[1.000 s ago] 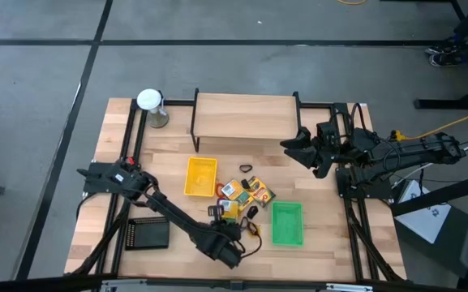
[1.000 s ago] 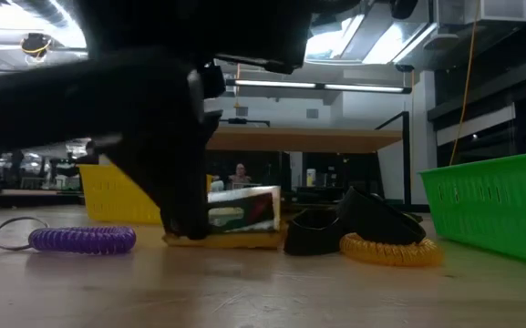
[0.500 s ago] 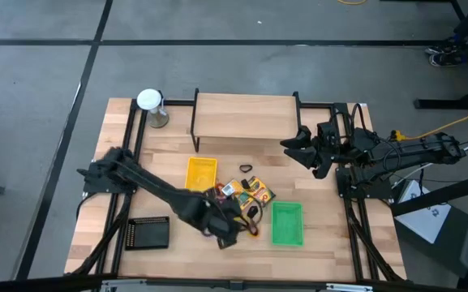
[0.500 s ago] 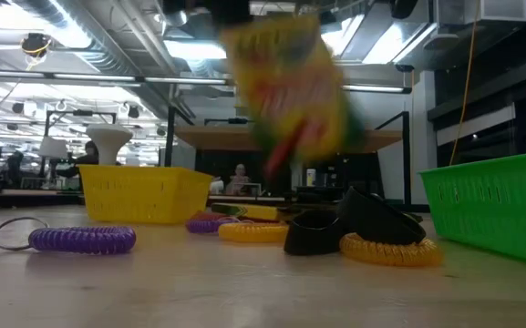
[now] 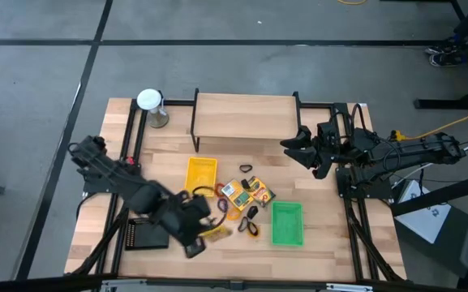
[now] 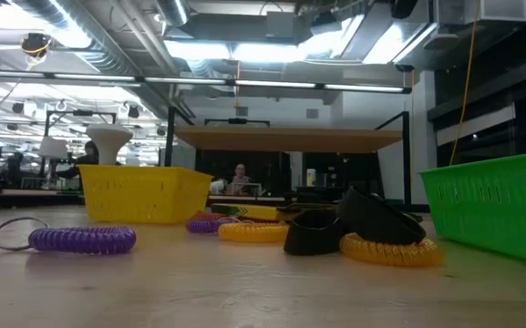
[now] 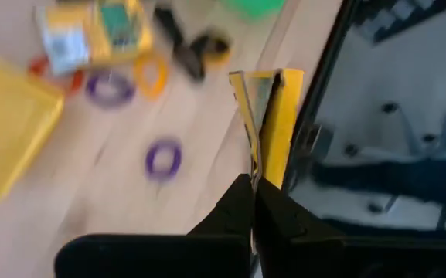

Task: Pick & Place Office Desk Supplies
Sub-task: Put the yellow crayon box into the black bin

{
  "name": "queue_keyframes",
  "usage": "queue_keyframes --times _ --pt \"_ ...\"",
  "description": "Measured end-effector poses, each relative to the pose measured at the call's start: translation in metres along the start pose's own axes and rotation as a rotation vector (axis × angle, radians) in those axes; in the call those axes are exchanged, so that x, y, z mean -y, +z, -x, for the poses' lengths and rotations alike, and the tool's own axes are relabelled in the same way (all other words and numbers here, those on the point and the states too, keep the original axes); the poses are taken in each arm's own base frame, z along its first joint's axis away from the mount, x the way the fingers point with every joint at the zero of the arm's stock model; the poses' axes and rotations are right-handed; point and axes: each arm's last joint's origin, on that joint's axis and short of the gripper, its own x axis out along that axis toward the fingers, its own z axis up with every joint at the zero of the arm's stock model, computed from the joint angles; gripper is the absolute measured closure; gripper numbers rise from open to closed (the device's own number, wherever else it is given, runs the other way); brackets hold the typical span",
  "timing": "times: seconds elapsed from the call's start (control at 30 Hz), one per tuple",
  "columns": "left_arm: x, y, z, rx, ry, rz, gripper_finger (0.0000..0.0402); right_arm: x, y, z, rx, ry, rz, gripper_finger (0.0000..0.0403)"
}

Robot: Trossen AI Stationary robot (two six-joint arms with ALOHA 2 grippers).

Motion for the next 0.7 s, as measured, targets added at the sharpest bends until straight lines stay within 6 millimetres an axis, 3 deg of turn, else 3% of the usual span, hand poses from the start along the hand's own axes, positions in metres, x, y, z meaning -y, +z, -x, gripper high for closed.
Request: queue_keyframes --times 0.43,0.7 --pt "-0.004 -0.088 0.026 -0.347 0.272 0.034 0.0400 0.000 0.000 0.000 -0.001 -0.006 0.005 0.0197" --pt "-0.007 -0.139 0.019 -0.459 0.373 0.064 0.0400 0.003 -0.004 -0.004 -0.008 -0.036 0.007 0.0197"
